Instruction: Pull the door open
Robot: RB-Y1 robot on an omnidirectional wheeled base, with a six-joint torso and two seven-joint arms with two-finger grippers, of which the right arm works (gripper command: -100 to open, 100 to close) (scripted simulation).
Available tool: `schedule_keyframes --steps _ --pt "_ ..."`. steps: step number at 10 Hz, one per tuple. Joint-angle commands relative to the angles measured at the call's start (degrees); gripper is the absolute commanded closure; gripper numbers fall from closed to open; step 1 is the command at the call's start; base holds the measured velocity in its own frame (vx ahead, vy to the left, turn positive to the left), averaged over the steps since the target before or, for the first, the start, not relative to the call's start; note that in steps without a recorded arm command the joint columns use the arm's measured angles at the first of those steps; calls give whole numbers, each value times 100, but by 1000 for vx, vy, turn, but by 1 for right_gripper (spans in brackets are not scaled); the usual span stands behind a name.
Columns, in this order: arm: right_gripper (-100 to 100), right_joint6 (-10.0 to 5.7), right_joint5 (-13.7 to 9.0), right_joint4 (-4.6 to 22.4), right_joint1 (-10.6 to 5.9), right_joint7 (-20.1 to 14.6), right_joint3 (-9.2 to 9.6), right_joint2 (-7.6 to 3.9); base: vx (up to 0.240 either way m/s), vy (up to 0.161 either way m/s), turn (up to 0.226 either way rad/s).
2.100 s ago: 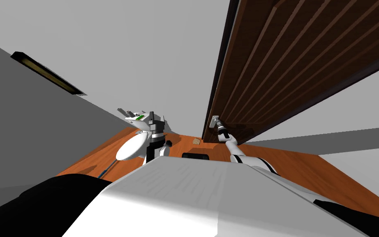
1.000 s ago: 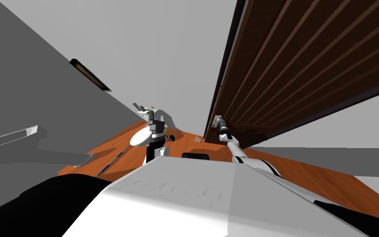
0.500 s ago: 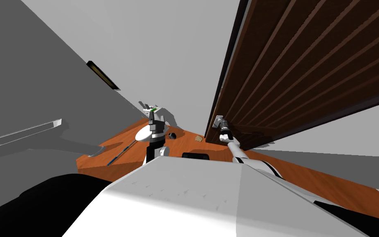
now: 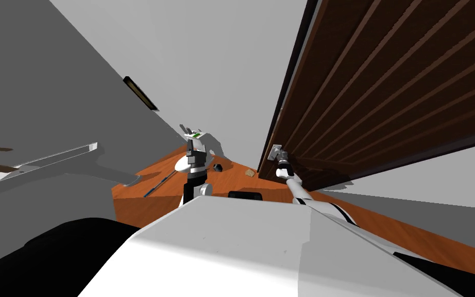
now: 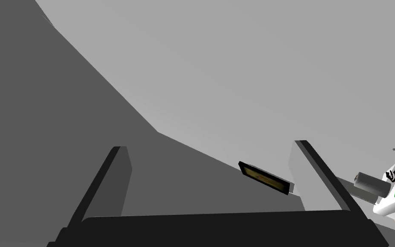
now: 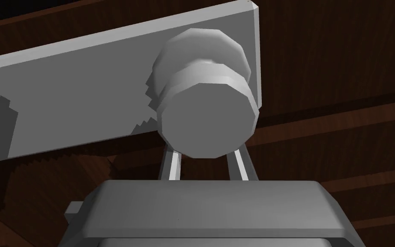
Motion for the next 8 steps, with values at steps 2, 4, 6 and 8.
schedule_keyframes --steps 2,4,6,8 --pt "100 -38 -280 -37 -51 -411 40 28 -55 -30 108" --pt "100 -32 -460 -58 -31 -644 42 14 -67 -45 122" --pt "100 -26 -640 -80 -10 -870 44 1 -54 -34 103" --pt "100 -14 -987 -122 29 -1257 48 -25 -51 -33 152"
